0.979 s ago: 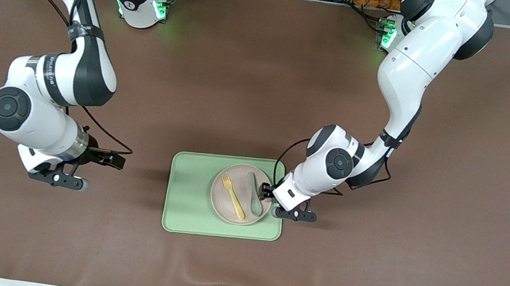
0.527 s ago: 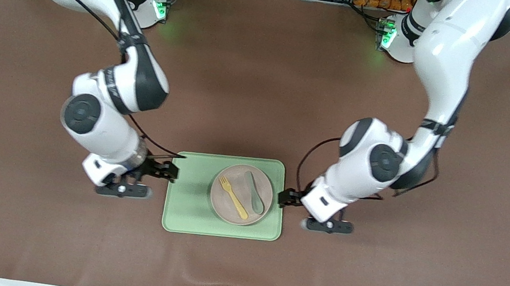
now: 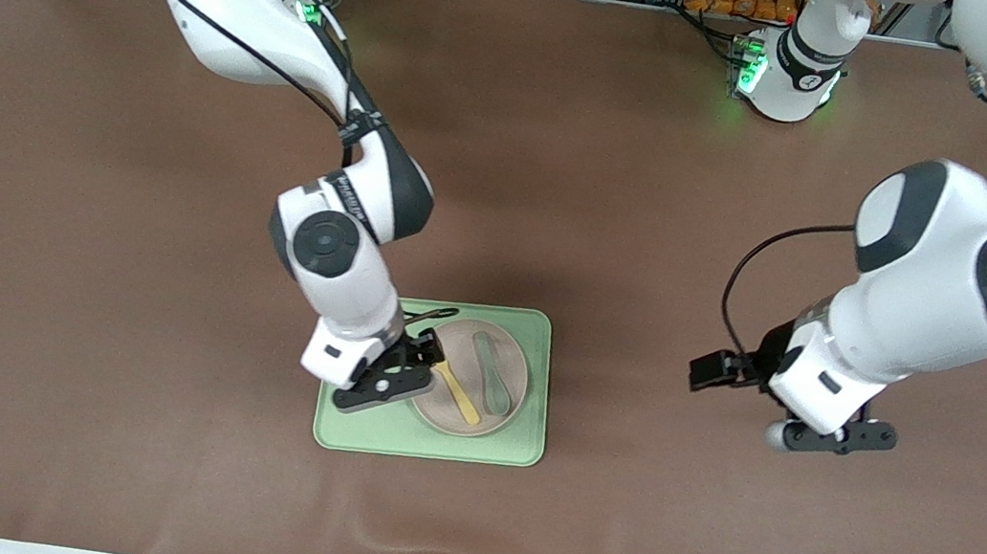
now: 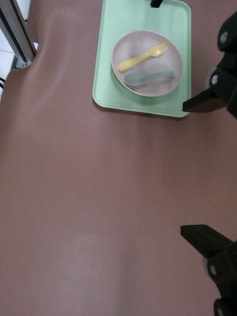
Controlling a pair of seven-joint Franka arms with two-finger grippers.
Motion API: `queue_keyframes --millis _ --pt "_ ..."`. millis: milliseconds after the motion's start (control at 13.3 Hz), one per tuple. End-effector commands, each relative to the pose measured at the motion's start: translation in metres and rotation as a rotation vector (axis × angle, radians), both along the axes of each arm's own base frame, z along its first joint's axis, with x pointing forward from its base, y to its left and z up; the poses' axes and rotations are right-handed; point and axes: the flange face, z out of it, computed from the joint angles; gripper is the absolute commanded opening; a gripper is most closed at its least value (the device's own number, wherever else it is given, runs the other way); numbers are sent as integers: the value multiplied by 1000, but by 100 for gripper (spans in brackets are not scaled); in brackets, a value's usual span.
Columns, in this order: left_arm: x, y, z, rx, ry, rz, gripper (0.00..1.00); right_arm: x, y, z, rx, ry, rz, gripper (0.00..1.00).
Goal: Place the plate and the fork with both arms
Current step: 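Lower the right gripper onto the yellow fork while the left gripper withdraws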
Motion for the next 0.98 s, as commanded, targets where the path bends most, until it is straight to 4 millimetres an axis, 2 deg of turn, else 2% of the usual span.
queue_keyframes --millis 0,151,226,377,527,678,828,904 --pt "-36 13 23 103 33 -34 100 4 16 -18 -33 -44 54 87" --pt "-55 34 34 157 54 -75 100 -3 32 -46 -6 -61 68 82" --pt "-68 46 46 173 55 -97 100 -2 33 -56 11 -75 71 76" --pt "-89 79 57 209 80 -127 100 -2 34 -70 18 -77 72 72" --pt "-104 101 65 222 113 -146 100 -5 37 -73 19 -71 68 67" --pt "-107 118 72 227 137 -124 100 -8 39 -76 24 -63 44 63" --pt "-114 125 80 227 146 -146 100 -10 41 -83 22 -57 44 61" --pt "-118 137 88 227 146 -165 100 -12 43 -87 21 -54 47 61"
